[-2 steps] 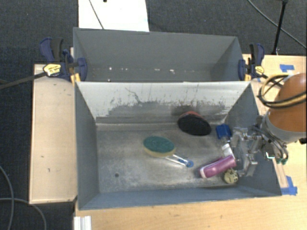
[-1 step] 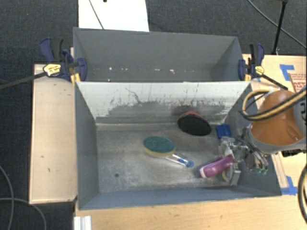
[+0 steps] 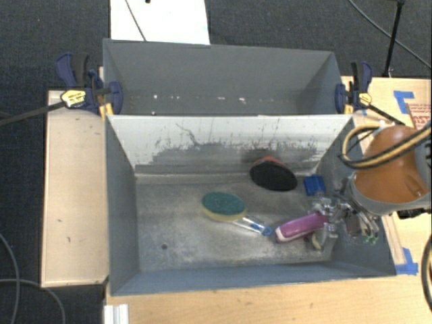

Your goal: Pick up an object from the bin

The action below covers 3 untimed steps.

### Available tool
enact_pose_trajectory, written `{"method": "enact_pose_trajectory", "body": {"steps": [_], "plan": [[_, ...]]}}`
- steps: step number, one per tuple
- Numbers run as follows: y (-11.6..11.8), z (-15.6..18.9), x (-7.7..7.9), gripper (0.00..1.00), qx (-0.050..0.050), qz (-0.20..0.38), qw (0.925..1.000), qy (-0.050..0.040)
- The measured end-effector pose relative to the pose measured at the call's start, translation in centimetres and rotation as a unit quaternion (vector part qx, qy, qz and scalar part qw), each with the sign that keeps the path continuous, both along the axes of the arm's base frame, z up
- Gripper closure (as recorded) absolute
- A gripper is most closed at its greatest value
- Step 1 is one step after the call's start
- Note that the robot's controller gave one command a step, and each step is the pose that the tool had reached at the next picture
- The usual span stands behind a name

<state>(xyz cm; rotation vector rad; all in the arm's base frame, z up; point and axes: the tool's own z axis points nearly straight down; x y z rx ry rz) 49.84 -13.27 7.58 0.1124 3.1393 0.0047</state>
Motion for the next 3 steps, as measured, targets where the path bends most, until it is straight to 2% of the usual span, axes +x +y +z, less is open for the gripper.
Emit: {"method": "enact_pose_trajectory", "body": {"steps": [1, 2, 3], "plan": [[2.1, 0.8, -1.6, 1.00, -0.003, 0.014, 0.9999, -0.0047], [0.7, 11.8, 0.6, 1.00, -0.003, 0.024, 0.9997, -0.0052], [1.2, 24.3, 3.0, 1.00, -0.003, 0.015, 0.9999, -0.0062]]}}
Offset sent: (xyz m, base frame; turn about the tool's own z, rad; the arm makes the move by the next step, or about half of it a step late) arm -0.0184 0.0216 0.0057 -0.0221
